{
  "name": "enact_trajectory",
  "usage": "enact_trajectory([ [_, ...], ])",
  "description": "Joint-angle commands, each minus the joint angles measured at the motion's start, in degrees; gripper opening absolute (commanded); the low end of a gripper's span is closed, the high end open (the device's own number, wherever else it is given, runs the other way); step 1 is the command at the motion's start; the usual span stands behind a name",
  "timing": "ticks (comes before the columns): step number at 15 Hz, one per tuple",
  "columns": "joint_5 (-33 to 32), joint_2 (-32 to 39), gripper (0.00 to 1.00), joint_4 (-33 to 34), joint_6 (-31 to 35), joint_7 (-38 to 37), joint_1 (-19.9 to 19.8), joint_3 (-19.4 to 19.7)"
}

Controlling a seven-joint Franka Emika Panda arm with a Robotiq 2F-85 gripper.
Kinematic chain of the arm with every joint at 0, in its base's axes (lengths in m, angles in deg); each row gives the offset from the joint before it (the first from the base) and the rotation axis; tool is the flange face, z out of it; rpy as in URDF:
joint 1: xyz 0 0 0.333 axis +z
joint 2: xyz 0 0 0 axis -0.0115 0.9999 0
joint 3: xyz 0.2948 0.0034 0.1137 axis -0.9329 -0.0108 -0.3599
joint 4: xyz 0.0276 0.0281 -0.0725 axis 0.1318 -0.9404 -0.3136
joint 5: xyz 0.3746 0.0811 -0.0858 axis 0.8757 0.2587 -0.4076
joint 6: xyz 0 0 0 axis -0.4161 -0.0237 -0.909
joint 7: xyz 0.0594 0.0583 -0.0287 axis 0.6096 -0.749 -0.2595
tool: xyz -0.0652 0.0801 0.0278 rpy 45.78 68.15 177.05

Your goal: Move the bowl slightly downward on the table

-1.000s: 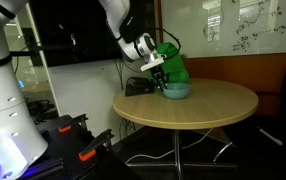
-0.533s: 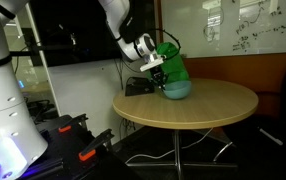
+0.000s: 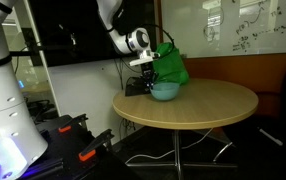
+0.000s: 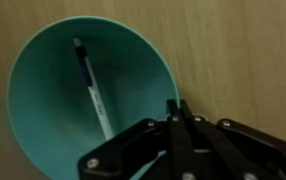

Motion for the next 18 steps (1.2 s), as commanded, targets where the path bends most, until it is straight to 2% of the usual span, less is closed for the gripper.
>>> enact_trajectory([
  [1,6.22,-8.66,0.01,-10.43,-1.07,1.45,-1.56,-3.22],
  [4,9.19,-14.51,0.01,-18.81,2.72,0.76,-0.81,-4.6],
  [9,9.21,-19.48,0.01,-29.58,15.82,1.46,0.04,-5.98],
  [12,8.22,-19.69,0.01,-32.11,19.18,1.47,0.89,-6.4],
  [18,5.56,-18.9,0.01,-32.12,19.61,0.63,3.52,-6.02],
])
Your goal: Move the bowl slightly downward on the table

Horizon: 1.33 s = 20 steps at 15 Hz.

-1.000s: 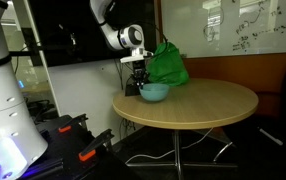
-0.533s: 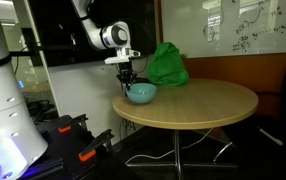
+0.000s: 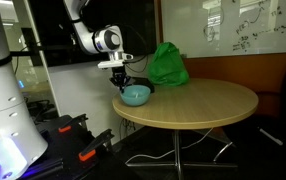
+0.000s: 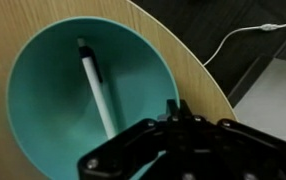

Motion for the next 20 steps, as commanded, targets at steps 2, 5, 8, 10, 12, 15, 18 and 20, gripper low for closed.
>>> enact_trajectory([
  [2,-2.29,-0.74,0.01,-0.79,1.79,0.3,1.45,0.64],
  [5,-5.95,-0.14,0.01,-0.34,2.57,-0.45,2.53,1.83],
  [8,-6.1,0.14,0.31,0.11,1.72,0.61,1.93,1.45],
  [10,-5.57,0.12,0.45,0.37,0.88,1.42,1.58,1.1],
  [12,-4.64,-0.58,0.59,0.11,0.84,1.92,1.11,0.67],
  [15,0.23,-2.81,0.82,-0.12,-2.48,4.52,-0.68,-1.28],
  [18,5.3,-5.93,1.0,0.48,-8.59,7.31,-2.08,-1.91],
  [20,6.61,-8.29,1.0,1.04,-12.01,6.9,-2.39,-0.84],
])
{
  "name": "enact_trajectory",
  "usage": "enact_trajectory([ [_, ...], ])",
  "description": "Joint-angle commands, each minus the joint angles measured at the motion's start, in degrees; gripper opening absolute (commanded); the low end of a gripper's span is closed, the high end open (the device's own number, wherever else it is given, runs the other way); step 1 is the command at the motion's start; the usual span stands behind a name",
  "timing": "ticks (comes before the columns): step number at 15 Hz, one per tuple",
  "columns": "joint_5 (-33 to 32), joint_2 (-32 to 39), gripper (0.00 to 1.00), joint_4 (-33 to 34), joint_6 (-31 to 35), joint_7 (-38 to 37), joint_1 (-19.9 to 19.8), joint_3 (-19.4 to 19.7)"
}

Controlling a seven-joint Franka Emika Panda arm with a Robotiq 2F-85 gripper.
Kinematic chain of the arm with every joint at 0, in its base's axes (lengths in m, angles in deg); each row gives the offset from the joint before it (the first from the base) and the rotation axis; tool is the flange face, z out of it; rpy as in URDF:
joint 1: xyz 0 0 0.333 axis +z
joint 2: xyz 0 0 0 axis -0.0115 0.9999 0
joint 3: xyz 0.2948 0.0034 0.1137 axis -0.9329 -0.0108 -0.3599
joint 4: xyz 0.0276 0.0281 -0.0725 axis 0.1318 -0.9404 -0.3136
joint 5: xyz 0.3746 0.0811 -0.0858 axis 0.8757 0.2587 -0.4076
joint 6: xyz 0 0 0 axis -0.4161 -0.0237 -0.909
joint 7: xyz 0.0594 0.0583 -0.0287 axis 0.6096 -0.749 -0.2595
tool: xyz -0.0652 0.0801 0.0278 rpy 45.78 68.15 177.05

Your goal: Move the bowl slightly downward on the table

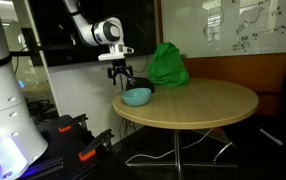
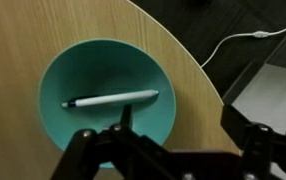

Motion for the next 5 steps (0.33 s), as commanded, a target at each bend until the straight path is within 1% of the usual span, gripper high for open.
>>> enact_trajectory([
  [1,2.78,-4.31,1.0,0.76,-7.01,0.79,-1.45,0.39],
  [5,2.73,-6.66,1.0,2.69,-12.98,-0.05,-2.51,1.97],
])
